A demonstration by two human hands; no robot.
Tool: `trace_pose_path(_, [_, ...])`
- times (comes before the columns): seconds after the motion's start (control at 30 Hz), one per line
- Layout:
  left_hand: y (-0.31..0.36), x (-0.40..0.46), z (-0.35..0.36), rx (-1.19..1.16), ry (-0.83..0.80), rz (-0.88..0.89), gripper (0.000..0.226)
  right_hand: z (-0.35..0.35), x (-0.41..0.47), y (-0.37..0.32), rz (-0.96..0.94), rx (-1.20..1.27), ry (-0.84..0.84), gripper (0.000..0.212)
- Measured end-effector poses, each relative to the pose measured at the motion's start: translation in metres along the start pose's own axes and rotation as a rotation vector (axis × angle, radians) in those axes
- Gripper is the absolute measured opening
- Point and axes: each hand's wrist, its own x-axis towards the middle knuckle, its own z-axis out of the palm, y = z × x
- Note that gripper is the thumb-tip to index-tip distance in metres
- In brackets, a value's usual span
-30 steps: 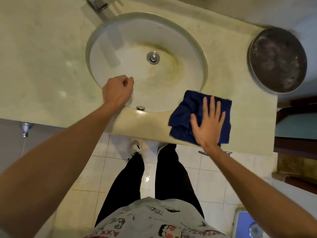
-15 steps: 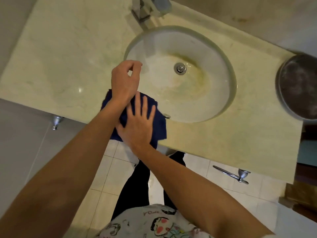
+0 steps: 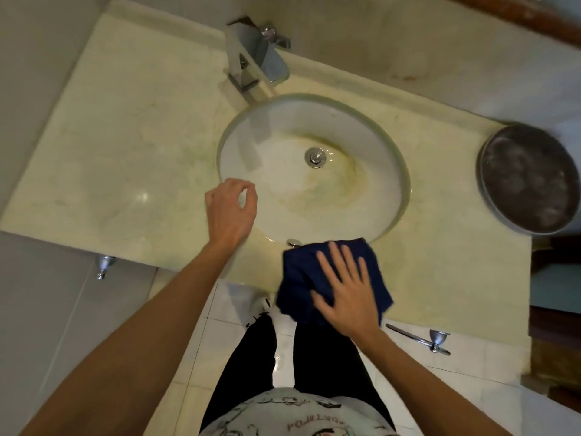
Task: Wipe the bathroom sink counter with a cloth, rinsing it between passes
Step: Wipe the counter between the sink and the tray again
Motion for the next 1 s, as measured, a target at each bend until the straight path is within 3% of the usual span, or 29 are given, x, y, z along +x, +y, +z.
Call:
trace_pose_path(0.2, [0.015,-0.002,0.042,0.081,0.096,0.031,0.019,-0.022,-0.034,0.108,0.283,0.026,0.048,0.070])
trace_pose_path(0.43, [0.017,0.002,0.050,0.244,0.073,-0.013,0.019,-0.049,0.067,0.167,0.522,0.035,0.112,0.069])
trace_pose_path(0.8, [0.020,0.004,0.051,0.382,0.055,-0.039,0.022,-0.097,0.282,0.212,0.357,0.013,0.120,0.067])
trace_pose_path(1.0, [0.020,0.003,0.051,0.402,0.066,-0.048,0.015,-0.098,0.302,0.215,0.331,0.024,0.150,0.067])
